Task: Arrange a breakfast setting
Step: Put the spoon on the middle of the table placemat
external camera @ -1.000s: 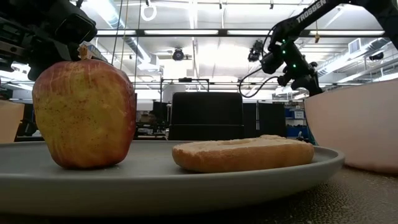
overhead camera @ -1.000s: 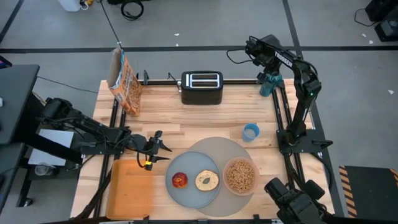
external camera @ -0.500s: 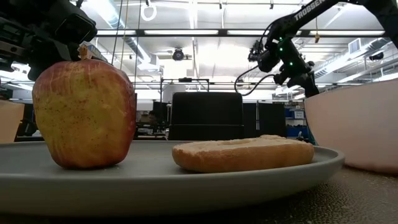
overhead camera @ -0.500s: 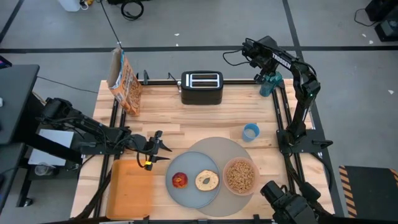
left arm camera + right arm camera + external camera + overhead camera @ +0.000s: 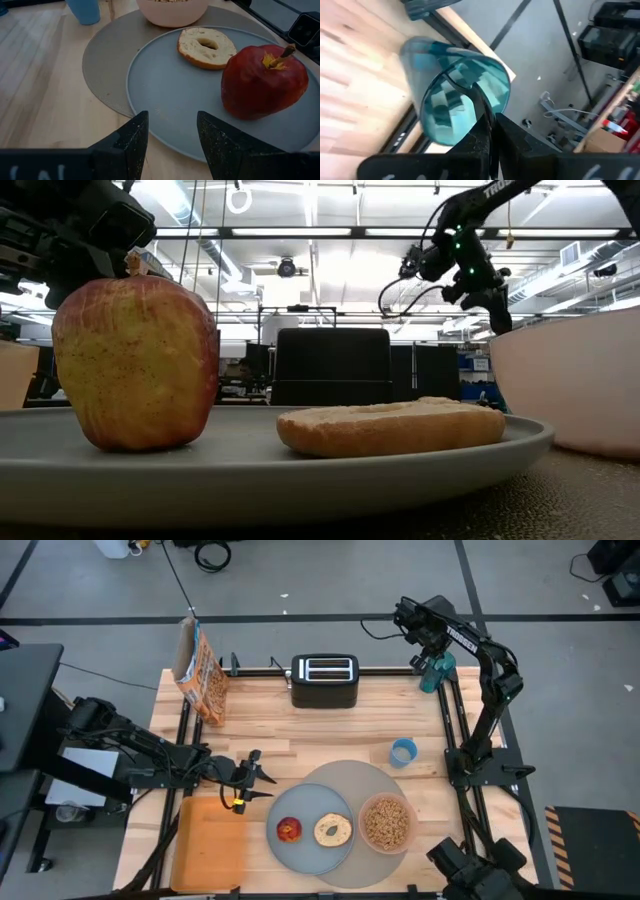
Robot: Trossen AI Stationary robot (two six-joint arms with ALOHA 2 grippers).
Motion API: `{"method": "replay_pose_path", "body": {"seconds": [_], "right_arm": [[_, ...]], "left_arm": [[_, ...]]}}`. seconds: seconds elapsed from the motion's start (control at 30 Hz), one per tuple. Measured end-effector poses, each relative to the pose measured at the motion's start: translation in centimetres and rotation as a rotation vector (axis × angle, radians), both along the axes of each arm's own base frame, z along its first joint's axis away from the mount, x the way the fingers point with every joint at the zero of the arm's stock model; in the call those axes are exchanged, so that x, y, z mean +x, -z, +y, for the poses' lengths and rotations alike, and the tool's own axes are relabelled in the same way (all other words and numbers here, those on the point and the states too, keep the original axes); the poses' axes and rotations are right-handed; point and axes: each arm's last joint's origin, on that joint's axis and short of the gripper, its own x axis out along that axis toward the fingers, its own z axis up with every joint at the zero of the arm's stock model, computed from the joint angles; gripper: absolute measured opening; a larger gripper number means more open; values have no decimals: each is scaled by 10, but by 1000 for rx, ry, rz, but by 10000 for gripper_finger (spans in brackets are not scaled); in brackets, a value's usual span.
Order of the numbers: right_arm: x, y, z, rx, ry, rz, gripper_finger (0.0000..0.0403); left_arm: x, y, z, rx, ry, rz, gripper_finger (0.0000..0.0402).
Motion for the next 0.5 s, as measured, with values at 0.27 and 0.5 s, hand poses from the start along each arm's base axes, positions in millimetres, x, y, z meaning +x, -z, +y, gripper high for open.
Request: {"method": "replay_pose_path", "body": {"seconds": [0.27,0.5], "right_arm": [[-7,-23,16,-50,0,-72,20],[-11,-39,32,-82,-10,-136,20]], "left_arm": [[0,0,0,0,0,0,178],[0,0,0,2,-6,-1,178]]}}
